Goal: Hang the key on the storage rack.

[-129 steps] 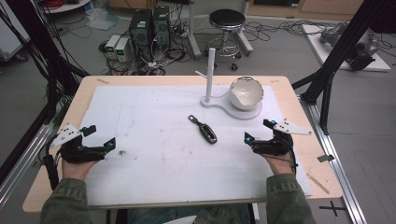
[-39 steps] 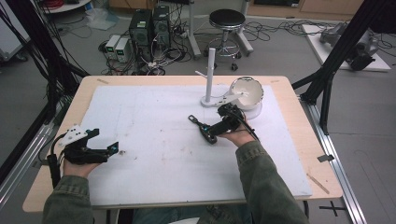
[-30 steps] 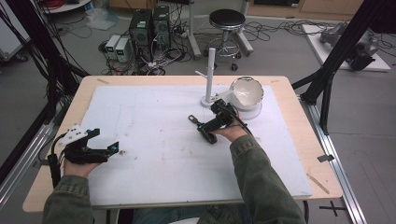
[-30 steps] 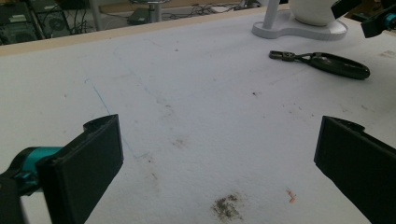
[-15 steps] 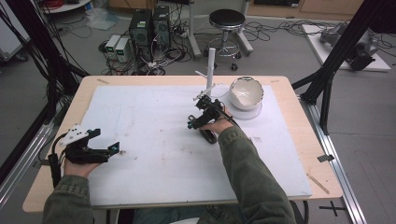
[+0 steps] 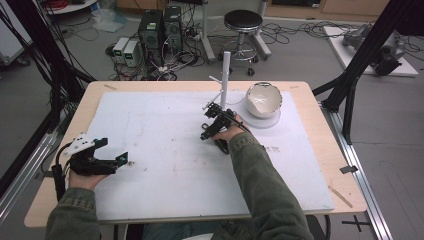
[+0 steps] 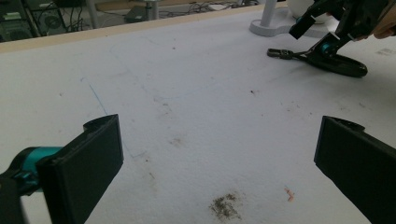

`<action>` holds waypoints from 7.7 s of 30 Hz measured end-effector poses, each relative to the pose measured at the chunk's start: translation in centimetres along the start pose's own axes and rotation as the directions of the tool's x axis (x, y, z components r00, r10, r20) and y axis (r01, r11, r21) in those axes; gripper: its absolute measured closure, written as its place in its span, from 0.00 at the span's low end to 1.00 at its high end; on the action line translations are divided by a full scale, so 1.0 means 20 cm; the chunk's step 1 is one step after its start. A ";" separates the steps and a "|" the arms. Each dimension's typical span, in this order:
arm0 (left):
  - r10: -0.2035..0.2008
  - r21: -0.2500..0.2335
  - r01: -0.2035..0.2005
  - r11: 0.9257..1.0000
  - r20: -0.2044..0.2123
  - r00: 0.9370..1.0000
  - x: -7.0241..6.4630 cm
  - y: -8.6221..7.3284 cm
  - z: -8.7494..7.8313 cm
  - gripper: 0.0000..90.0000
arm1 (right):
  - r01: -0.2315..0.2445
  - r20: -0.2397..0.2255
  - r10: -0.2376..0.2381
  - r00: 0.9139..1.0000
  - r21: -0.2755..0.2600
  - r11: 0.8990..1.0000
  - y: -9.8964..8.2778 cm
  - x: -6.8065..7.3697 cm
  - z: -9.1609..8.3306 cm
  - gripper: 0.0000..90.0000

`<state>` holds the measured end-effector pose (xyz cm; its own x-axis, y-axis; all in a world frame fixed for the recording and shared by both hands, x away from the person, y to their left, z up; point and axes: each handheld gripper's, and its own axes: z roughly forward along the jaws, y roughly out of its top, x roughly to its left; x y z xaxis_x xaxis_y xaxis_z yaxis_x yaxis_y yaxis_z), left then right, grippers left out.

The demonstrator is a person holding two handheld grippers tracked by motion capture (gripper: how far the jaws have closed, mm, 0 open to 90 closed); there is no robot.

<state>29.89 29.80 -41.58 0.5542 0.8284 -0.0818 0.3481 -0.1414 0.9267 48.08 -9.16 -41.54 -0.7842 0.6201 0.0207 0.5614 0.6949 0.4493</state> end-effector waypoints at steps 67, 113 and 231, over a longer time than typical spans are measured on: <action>-0.003 -0.001 0.003 1.000 0.019 1.000 0.01 0.00 0.01 0.02 | -0.193 -0.087 0.189 0.978 -0.042 0.980 -0.05 -0.06 -0.30 0.97; -0.024 -0.020 0.025 0.999 0.015 1.000 0.02 0.00 0.01 0.02 | -0.184 -0.022 0.184 0.983 -0.204 0.961 0.01 -0.19 -0.95 0.97; -0.024 -0.039 0.024 0.999 -0.004 1.000 0.01 0.01 0.00 0.02 | -0.260 0.007 0.289 0.957 -0.415 0.872 -0.63 -0.23 -0.82 0.01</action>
<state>30.12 29.99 -41.52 0.5423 0.8339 -0.1025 0.3314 -0.1002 0.9381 40.29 -26.79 -32.73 -0.5868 0.7969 0.1437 0.5839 0.2934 0.7570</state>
